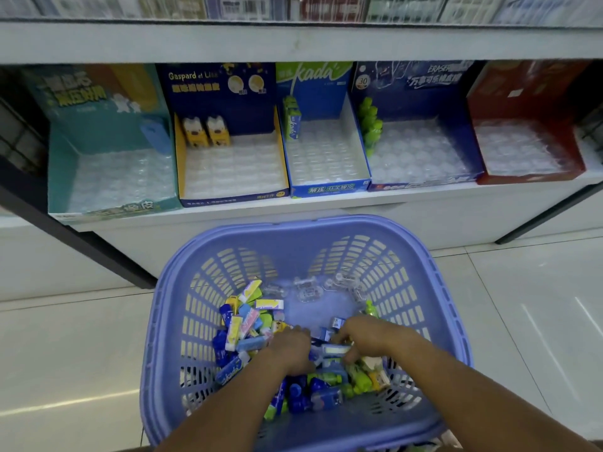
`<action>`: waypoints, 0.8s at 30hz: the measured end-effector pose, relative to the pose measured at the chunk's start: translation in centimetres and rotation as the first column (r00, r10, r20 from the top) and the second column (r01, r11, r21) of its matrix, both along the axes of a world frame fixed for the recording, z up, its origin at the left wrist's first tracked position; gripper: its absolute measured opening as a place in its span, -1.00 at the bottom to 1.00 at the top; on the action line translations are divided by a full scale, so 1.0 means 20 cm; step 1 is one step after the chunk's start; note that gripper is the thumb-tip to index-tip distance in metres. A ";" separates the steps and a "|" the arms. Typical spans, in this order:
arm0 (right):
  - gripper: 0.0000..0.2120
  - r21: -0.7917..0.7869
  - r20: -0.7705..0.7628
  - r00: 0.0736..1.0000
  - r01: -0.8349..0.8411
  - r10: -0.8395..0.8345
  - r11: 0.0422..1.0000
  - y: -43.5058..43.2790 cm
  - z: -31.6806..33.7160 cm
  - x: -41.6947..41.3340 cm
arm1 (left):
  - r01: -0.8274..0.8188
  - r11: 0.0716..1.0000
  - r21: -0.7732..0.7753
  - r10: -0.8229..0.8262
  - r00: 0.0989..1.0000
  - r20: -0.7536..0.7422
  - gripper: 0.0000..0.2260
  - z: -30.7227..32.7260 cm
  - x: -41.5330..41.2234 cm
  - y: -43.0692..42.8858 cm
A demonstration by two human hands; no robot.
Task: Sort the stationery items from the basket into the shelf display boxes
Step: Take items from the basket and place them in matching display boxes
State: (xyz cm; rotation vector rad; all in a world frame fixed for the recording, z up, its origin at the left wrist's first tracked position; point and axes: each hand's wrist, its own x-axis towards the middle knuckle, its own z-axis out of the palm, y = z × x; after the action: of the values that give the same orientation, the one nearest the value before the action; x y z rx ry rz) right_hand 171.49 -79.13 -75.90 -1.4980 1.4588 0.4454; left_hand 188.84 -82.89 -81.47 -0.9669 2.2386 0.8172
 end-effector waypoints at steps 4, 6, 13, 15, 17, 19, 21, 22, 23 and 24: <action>-0.70 -0.079 0.131 0.951 0.291 -0.280 0.953 -0.01 0.11 -0.06 | 0.008 1.000 -0.022 -0.008 1.000 0.011 -0.62 -0.01 0.02 0.00; -0.68 -0.044 0.240 0.840 0.511 -0.487 0.859 -0.01 0.16 -0.07 | -0.068 0.997 -0.024 0.067 0.997 -0.042 -0.64 -0.01 0.02 0.00; -0.77 0.044 0.633 0.268 0.924 -0.727 0.379 0.00 0.32 -0.04 | -0.580 0.022 0.814 0.996 0.080 0.030 -0.93 0.33 -0.09 -0.14; -0.80 -0.077 0.691 0.312 0.929 -0.652 0.363 -0.03 0.41 0.00 | -0.277 -0.188 0.942 0.980 0.006 0.198 -0.92 0.47 -0.10 -0.16; -0.80 -0.178 0.749 0.352 0.923 -0.561 0.342 -0.08 0.49 0.06 | -0.098 -0.167 0.981 0.982 0.068 0.174 -0.85 0.61 -0.11 -0.15; -0.80 -0.250 0.779 0.381 0.917 -0.498 0.310 -0.12 0.57 0.11 | -0.028 -0.137 0.990 0.989 0.055 0.138 -0.78 0.72 -0.11 -0.14; -0.79 -0.300 0.792 0.412 0.905 -0.450 0.301 -0.15 0.64 0.16 | -0.057 -0.052 0.997 0.999 0.011 0.053 -0.78 0.81 -0.09 -0.14; -0.78 -0.316 0.798 0.427 0.897 -0.425 0.308 -0.17 0.67 0.20 | -0.082 0.009 0.997 1.000 -0.011 -0.010 -0.79 0.84 -0.08 -0.14; -0.79 -0.325 0.804 0.439 0.889 -0.402 0.322 -0.19 0.70 0.23 | -0.095 0.056 0.994 0.998 -0.035 -0.060 -0.79 0.87 -0.05 -0.14; -0.79 -0.333 0.810 0.450 0.881 -0.377 0.337 -0.21 0.73 0.26 | -0.097 0.083 0.992 0.994 -0.060 -0.089 -0.79 0.91 -0.02 -0.15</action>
State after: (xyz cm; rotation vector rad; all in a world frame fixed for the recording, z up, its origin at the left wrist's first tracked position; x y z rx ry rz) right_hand 176.66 -83.24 -61.21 -1.1768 1.5968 -1.2623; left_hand 188.37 -85.80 -63.33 -1.3243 1.0244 3.3089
